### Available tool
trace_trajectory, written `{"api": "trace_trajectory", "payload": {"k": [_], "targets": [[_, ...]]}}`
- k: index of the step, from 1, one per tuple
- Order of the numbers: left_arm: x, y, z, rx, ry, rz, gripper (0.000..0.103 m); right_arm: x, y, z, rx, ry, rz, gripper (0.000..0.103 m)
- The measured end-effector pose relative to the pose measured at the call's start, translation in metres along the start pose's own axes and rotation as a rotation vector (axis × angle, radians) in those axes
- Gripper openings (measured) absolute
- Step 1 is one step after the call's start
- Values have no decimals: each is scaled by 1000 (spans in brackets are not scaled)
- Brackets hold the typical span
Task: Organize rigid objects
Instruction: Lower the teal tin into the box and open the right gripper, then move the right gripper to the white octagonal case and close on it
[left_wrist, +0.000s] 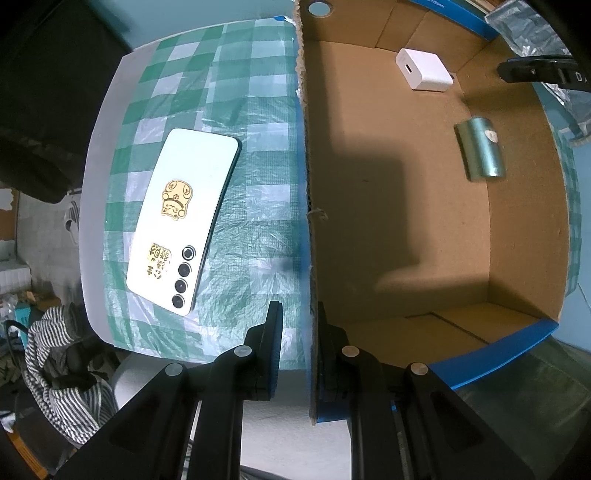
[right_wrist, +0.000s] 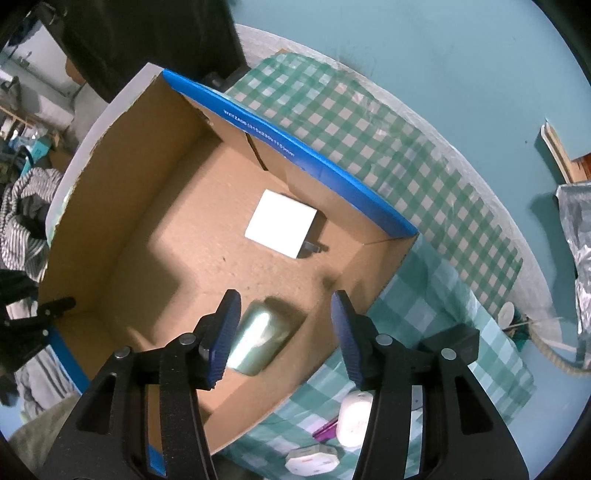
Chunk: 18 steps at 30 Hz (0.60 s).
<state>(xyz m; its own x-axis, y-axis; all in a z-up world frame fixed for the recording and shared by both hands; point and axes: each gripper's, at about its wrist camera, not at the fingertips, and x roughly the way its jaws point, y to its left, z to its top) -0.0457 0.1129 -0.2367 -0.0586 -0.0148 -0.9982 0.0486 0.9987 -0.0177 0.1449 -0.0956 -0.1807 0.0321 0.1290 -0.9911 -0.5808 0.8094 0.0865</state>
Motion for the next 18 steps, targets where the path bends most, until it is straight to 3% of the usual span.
{"api": "trace_trajectory", "payload": {"k": [18], "targets": [[-1,-6,-1,14,-4,6,15,-48,-7,-29,81,-95,4,63]]}}
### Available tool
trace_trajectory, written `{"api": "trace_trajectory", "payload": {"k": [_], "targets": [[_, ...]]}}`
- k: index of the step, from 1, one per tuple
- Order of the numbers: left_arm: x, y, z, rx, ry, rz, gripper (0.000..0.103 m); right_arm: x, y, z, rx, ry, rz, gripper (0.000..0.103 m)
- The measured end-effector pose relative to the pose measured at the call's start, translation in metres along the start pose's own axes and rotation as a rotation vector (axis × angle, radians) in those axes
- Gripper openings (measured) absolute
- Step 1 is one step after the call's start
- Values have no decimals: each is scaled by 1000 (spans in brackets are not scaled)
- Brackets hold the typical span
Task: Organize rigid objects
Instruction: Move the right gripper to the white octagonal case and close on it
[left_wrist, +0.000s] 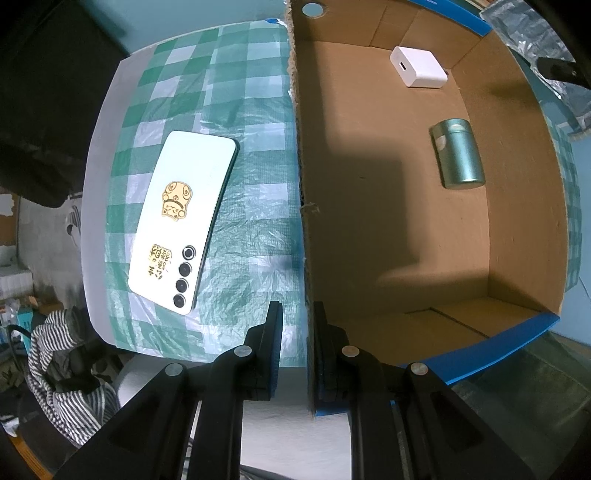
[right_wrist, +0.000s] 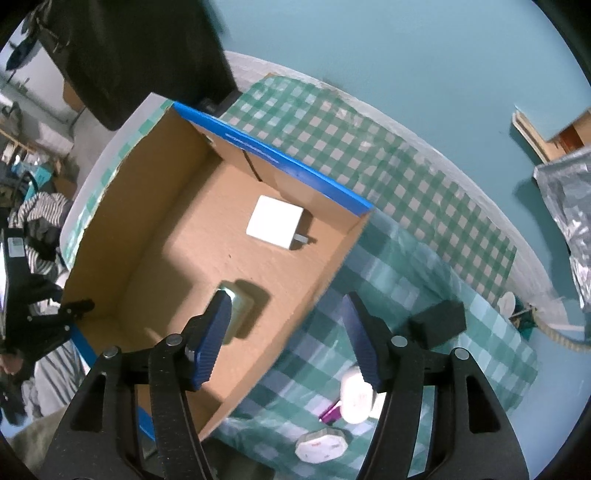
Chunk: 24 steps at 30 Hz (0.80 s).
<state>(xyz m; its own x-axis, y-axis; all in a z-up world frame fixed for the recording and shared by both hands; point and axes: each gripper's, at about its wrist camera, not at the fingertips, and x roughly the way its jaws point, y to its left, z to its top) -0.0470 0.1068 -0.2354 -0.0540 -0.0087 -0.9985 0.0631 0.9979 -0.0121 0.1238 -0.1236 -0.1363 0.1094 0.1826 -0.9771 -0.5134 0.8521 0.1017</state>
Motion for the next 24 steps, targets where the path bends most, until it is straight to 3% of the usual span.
{"api": "trace_trajectory", "payload": {"k": [10,24], "targets": [[-2,-3,3,8,-2,-1,15,-17,-26,-45,111,-4,-33,69],[-7,-12,7,30,-2,-5,15,15,-72,-137,378,112,-16,69]]}}
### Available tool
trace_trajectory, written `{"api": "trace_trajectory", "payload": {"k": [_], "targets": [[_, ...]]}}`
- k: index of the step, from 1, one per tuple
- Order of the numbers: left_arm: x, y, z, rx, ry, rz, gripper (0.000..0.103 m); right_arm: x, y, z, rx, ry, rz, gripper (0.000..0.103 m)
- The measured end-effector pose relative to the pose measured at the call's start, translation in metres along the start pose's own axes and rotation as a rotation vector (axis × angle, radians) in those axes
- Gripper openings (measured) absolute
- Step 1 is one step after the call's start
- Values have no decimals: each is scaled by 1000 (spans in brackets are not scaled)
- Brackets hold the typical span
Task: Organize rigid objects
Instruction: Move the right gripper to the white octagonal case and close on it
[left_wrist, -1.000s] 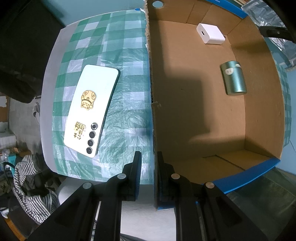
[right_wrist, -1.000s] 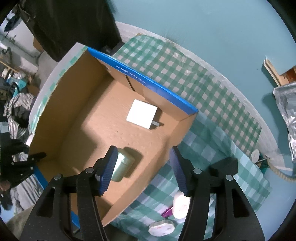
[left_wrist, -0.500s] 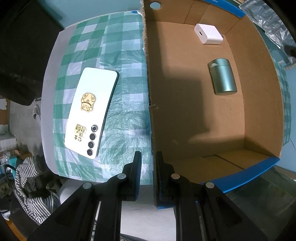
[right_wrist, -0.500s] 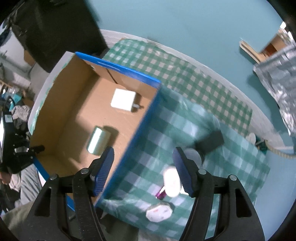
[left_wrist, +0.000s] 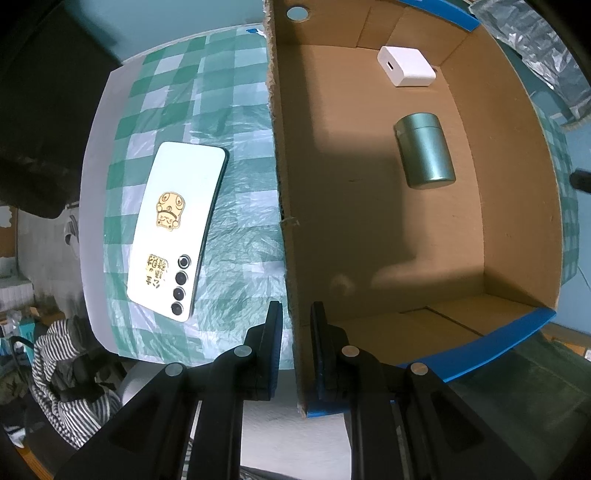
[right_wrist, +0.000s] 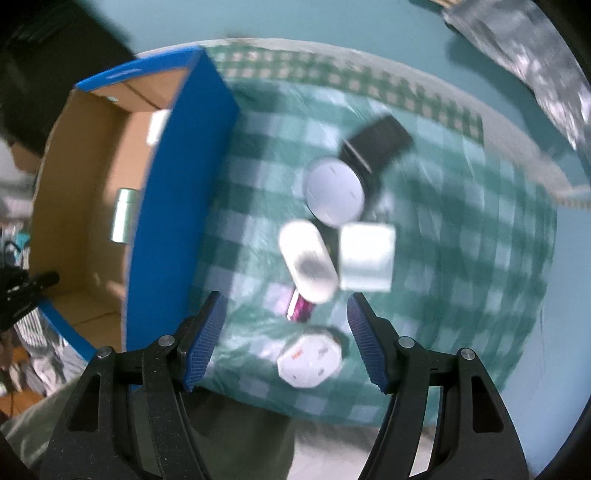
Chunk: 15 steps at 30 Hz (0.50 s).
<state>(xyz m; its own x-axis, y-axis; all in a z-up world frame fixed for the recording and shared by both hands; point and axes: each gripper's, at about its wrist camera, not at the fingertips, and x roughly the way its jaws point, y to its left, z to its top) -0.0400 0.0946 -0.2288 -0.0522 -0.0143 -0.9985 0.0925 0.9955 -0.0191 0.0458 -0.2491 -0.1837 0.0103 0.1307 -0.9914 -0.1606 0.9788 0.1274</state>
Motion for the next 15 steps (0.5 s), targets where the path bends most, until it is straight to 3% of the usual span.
{"api": "trace_trajectory", "payload": {"k": [15], "targets": [[4,2,1,15,18,-4,15,67,-43,-58,283,85,-24,69]]}}
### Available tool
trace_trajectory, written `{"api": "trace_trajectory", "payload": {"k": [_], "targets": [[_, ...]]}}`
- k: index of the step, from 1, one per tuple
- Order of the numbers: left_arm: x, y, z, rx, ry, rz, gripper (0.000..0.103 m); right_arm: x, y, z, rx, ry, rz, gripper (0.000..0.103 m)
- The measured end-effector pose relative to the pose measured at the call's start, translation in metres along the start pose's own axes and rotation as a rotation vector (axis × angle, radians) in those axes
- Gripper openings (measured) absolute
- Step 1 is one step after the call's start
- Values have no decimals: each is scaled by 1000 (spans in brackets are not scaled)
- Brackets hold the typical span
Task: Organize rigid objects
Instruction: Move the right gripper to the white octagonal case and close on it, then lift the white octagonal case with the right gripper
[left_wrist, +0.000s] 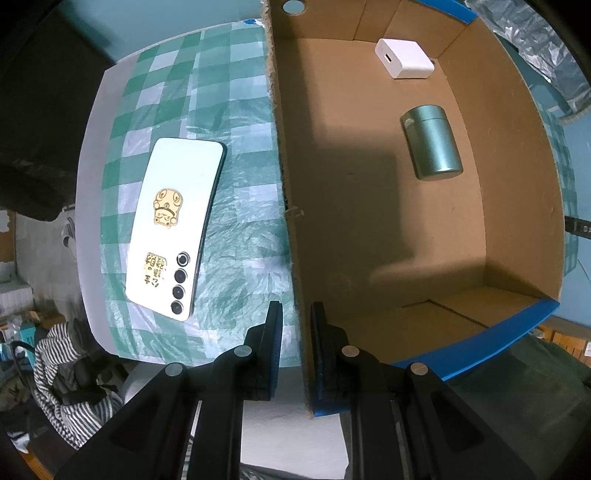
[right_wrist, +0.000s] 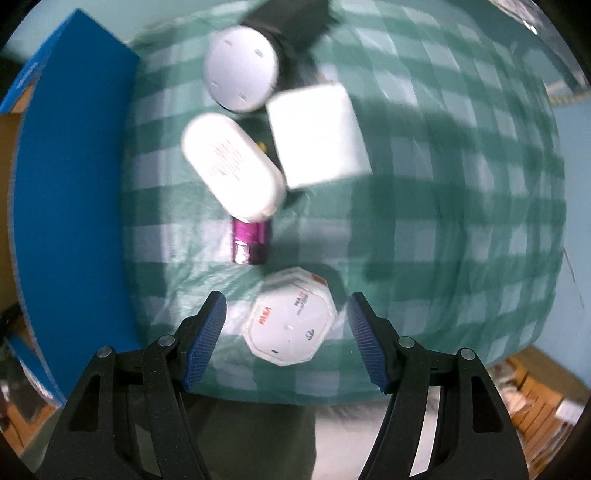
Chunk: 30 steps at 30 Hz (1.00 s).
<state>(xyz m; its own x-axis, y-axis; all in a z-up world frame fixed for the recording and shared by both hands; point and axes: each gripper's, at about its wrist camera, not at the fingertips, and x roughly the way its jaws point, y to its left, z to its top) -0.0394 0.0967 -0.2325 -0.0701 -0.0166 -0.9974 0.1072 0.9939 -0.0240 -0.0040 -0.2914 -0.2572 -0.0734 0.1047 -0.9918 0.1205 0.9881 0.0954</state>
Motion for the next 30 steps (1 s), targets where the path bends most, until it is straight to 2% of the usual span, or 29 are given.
{"api": "trace_trajectory", "payload": {"k": [5,13,16,18,25,30], "targets": [[0,1,1,10,5,-1,15,14,-13,-7,85,9,25,69],[0,1,2,38,12,-2,15,32,-24,-16,148,17,21,69],[0,0,3,48,13,-2,15,32,-27,-7,156,3,7,67],[-1,-1,4,49,13,-3,15,33,-27,-8,162,-2,-8,61],[-2,-3,6,57,15,-11,15,35,-15,-16,115,-6,-42,58],[-2,-4,6,64,12,-11,15,34,-3,-15,49,-22,-30,57]]}}
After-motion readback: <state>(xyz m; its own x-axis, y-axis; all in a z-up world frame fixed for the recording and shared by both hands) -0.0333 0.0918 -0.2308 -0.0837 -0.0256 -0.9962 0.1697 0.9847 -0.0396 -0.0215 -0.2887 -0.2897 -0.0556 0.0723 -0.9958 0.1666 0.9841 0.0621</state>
